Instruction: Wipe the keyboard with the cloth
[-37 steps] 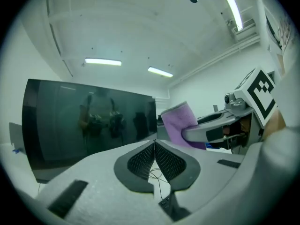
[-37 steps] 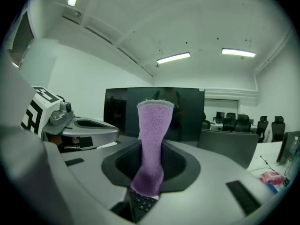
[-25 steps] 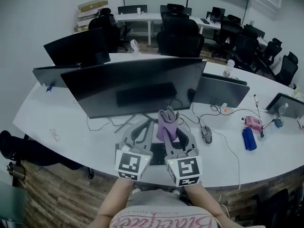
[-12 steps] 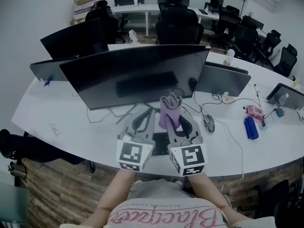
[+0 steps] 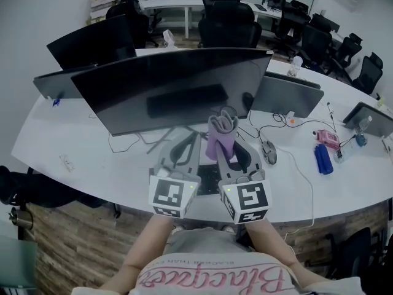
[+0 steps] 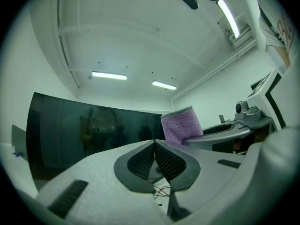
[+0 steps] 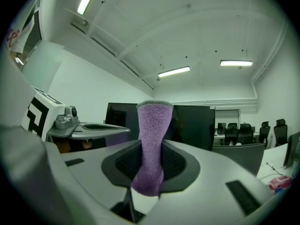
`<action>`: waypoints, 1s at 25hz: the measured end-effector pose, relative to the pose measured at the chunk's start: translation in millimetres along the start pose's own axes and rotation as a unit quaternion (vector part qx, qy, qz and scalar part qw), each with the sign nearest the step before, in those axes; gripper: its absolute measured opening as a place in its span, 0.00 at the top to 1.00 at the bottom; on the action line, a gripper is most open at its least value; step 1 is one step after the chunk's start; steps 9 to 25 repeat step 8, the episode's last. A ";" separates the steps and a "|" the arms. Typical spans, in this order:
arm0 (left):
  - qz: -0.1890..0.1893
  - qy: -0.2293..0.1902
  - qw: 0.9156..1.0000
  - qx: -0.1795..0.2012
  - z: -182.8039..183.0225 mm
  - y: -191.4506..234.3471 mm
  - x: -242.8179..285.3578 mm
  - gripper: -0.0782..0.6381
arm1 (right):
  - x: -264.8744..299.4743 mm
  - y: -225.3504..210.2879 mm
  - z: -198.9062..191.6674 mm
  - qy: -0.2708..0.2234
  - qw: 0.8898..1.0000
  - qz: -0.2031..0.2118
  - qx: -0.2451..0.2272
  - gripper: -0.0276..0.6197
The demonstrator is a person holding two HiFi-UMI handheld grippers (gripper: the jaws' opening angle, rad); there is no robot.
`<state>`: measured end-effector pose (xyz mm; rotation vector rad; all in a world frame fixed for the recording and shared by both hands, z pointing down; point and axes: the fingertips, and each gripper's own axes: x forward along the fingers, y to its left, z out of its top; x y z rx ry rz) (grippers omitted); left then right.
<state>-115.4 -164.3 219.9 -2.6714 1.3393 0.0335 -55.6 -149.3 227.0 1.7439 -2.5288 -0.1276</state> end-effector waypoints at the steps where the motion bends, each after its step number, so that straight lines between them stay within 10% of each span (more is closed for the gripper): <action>1: -0.001 -0.002 1.000 0.001 0.6 -0.4 0.8 0.88 | 0.4 -0.6 -0.4 0.000 1.000 0.000 0.000 0.82; 25: -0.004 -0.006 1.000 0.006 3.9 1.3 8.5 0.88 | 7.1 -4.6 1.3 -0.003 1.000 0.002 0.004 0.82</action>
